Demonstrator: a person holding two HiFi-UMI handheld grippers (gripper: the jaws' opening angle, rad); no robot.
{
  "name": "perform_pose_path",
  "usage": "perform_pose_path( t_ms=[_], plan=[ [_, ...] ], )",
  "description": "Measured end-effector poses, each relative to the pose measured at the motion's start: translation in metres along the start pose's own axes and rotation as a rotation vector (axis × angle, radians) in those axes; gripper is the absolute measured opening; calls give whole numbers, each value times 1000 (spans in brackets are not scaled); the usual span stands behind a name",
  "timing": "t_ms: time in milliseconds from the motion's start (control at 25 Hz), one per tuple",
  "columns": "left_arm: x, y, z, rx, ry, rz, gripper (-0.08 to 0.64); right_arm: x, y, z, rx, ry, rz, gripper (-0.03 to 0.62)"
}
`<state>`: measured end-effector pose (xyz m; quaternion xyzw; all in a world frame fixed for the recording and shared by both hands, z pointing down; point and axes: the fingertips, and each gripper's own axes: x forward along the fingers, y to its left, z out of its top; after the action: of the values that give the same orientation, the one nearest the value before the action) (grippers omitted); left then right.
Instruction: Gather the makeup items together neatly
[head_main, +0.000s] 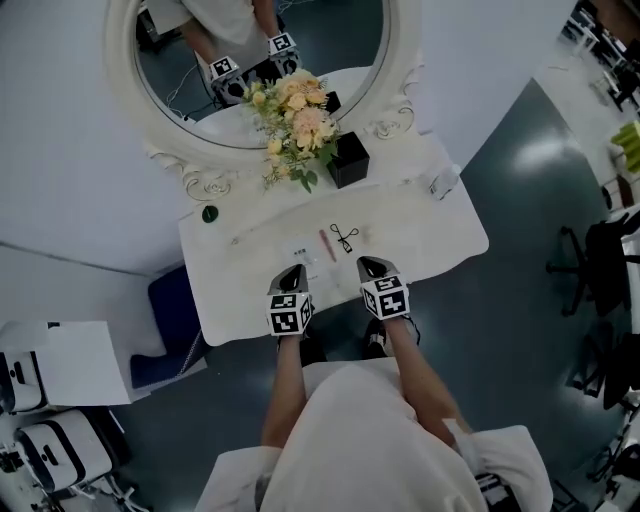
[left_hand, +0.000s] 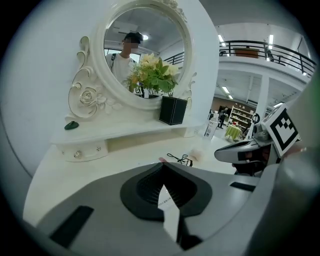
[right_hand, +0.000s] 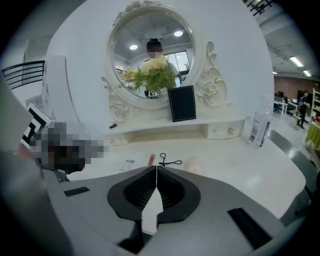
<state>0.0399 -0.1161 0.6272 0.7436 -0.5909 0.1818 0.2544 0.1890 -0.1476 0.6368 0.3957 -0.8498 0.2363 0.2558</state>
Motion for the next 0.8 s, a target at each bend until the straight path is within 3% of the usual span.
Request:
perform_pose_path(
  t_ms=[280,800],
  plan=[
    [-17,-31,-14,-28,-43,65,12,-13,-6,-8,-63,3,85,38],
    [-40,-68,-51,-89,-87,137,12,-39,-21,-39,-104,11,141,38]
  ],
)
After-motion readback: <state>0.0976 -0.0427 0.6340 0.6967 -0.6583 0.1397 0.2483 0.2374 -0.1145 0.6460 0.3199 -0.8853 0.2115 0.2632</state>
